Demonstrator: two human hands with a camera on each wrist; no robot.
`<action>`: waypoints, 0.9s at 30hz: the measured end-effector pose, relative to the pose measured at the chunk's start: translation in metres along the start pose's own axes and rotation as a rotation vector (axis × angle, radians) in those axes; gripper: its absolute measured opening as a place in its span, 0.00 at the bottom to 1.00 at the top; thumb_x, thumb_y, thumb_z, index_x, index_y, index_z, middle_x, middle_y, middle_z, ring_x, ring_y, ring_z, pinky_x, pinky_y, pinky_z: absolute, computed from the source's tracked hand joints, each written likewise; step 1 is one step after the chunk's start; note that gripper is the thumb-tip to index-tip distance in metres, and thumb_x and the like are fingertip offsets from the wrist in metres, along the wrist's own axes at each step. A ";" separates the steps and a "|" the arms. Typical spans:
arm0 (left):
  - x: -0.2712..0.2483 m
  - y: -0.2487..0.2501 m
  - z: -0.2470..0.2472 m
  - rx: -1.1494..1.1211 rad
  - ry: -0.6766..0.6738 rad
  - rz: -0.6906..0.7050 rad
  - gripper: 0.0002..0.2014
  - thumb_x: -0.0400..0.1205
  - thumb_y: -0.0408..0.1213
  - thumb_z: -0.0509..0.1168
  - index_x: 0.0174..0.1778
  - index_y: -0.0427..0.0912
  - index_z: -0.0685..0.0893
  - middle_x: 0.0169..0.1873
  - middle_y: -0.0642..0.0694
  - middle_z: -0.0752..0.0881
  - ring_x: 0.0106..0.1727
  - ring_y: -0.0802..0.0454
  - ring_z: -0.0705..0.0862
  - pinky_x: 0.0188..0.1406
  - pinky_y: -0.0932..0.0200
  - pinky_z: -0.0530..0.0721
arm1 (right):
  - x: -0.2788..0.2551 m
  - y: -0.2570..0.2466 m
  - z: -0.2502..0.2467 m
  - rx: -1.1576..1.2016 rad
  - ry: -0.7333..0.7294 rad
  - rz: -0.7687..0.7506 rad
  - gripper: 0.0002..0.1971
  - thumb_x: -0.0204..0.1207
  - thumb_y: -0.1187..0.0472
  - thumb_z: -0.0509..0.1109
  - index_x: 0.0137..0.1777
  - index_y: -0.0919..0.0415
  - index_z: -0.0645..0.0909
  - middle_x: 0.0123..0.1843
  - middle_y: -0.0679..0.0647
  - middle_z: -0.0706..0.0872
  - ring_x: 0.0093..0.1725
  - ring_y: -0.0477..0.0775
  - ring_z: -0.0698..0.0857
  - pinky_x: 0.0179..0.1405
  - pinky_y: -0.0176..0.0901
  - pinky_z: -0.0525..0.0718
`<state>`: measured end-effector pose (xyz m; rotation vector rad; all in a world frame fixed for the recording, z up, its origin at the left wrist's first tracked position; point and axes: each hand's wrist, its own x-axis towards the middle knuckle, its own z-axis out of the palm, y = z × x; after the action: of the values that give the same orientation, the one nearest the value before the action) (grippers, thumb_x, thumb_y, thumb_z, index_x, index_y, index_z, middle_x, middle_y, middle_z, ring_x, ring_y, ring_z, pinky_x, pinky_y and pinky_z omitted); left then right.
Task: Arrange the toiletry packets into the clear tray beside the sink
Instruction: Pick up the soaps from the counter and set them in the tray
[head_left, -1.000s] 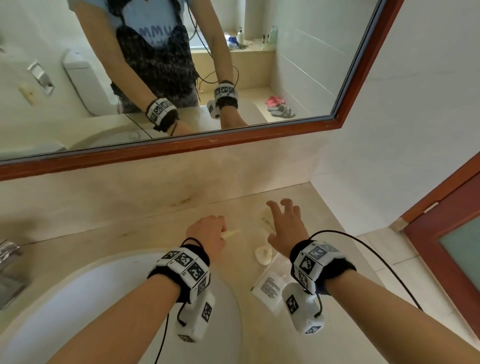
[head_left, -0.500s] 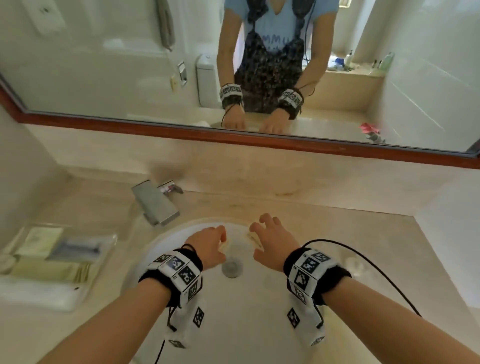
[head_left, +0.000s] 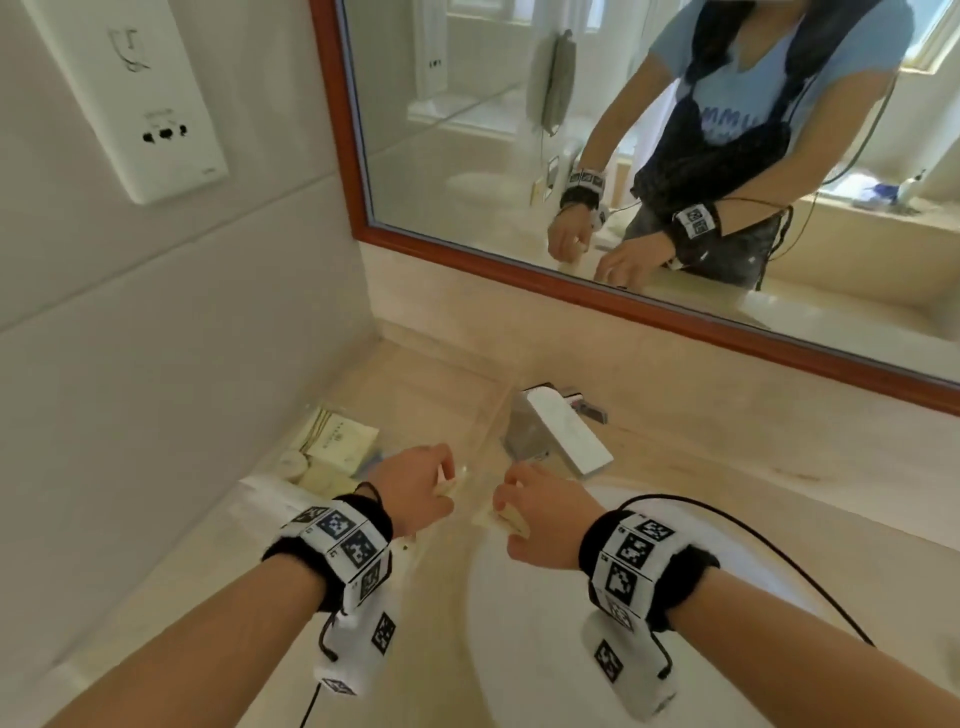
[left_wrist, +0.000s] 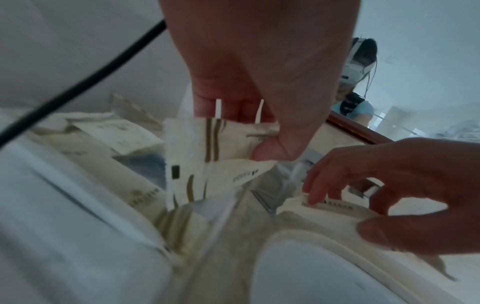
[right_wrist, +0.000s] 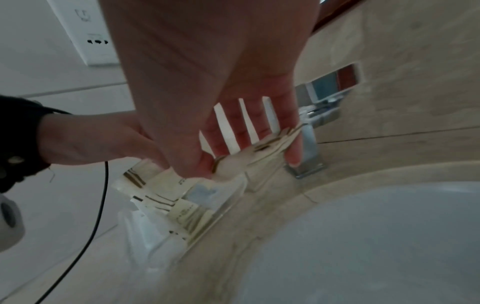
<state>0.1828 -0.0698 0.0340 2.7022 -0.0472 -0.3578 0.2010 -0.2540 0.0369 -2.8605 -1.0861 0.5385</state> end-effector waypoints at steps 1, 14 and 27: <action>0.000 -0.013 -0.008 -0.015 0.031 -0.003 0.11 0.76 0.38 0.65 0.54 0.44 0.75 0.32 0.56 0.71 0.38 0.51 0.74 0.38 0.59 0.72 | 0.012 -0.009 -0.004 -0.010 0.004 -0.015 0.21 0.74 0.55 0.67 0.67 0.58 0.75 0.69 0.56 0.72 0.66 0.61 0.75 0.59 0.51 0.80; 0.038 -0.152 -0.043 0.167 0.197 -0.026 0.16 0.71 0.25 0.64 0.40 0.50 0.68 0.53 0.50 0.81 0.60 0.49 0.76 0.43 0.63 0.69 | 0.124 -0.060 -0.025 -0.047 -0.050 -0.056 0.18 0.77 0.53 0.64 0.65 0.57 0.76 0.69 0.55 0.72 0.65 0.58 0.75 0.46 0.47 0.78; 0.058 -0.166 -0.021 0.115 -0.033 -0.090 0.20 0.73 0.34 0.65 0.62 0.45 0.76 0.64 0.46 0.74 0.68 0.46 0.71 0.63 0.54 0.75 | 0.143 -0.066 -0.016 -0.026 -0.053 -0.075 0.19 0.77 0.53 0.64 0.68 0.56 0.73 0.72 0.54 0.69 0.65 0.58 0.74 0.51 0.50 0.83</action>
<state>0.2407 0.0850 -0.0285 2.8181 0.0462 -0.4392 0.2639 -0.1095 0.0185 -2.8294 -1.2120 0.6034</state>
